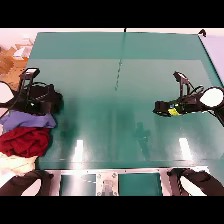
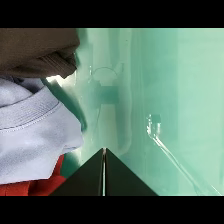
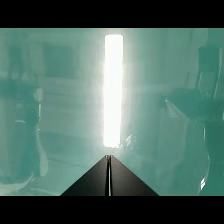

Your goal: Fold the shirts.

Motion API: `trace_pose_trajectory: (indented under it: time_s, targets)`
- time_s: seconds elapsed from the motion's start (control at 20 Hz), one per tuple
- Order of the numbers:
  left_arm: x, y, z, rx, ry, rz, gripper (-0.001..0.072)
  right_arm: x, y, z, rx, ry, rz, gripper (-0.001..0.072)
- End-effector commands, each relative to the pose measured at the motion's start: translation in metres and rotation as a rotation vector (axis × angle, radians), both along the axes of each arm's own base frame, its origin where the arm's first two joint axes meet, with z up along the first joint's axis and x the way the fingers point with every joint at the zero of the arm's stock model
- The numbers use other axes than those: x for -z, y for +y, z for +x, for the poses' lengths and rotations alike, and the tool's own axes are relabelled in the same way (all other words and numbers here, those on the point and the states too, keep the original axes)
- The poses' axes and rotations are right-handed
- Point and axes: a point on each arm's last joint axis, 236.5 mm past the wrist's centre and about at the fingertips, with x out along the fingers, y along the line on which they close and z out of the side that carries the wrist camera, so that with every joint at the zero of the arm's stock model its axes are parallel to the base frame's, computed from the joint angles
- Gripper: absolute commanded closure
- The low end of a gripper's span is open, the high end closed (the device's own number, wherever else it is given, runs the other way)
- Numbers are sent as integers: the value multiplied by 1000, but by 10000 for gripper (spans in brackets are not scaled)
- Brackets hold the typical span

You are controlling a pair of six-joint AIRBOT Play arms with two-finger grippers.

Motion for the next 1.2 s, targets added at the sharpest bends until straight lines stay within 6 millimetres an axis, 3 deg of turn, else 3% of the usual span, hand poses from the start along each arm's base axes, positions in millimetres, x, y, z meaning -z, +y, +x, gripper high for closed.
trace_pose_trajectory:
  time_s: [0.0,0.65,0.95,1.15]
  targets:
    - [1,0,0,0,1,0,686,1,0,0,0,3,0,698]
    - [0,0,1,0,-3,0,686,3,0,-1,2,5,0,698]
    - [-13,-1,32,-14,-146,-11,686,2,2,0,3,3,12,698]
    - [-23,-9,47,-26,-215,-54,686,-3,1,17,30,-69,16,698]
